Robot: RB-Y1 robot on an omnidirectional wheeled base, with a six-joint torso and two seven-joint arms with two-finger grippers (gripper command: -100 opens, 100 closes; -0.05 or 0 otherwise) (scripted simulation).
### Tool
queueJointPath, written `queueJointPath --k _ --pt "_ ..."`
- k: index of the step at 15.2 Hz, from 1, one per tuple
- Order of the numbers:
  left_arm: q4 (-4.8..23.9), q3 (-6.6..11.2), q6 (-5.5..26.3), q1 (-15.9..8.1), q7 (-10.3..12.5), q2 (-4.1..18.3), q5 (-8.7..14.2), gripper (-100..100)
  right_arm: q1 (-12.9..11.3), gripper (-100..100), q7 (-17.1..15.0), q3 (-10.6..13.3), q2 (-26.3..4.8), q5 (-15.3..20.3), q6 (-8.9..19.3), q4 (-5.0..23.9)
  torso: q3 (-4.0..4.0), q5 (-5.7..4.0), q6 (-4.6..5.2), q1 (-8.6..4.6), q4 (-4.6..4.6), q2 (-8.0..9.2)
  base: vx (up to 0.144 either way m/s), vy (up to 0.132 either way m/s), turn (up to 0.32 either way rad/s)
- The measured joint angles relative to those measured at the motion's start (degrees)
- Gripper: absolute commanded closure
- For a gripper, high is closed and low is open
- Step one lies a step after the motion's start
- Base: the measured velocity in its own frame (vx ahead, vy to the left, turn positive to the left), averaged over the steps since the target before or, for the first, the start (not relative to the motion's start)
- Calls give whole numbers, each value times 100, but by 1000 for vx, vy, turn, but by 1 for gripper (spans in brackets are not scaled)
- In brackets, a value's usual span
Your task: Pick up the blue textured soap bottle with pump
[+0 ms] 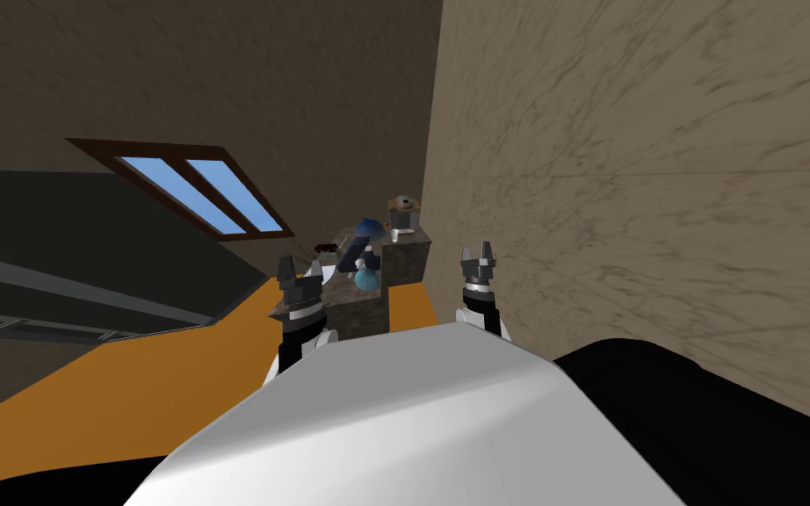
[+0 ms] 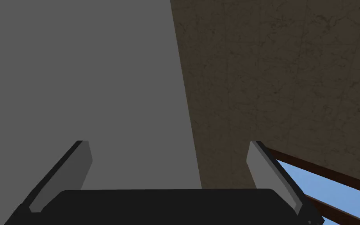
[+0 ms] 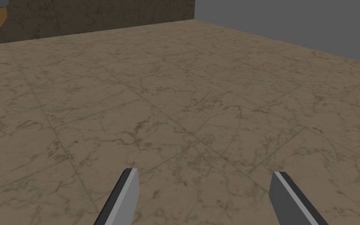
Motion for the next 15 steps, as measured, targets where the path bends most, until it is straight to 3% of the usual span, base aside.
queueJointPath --k 9,15 --pt "-98 189 843 -146 271 691 316 -100 -1 0 0 0 0 0 0 0 6 2 1 11 2 11 -24 18 -62" --pt "-172 337 1527 -285 511 1024 577 -100 -1 0 0 0 0 0 0 0 5 2 1 9 2 8 -21 18 -63"
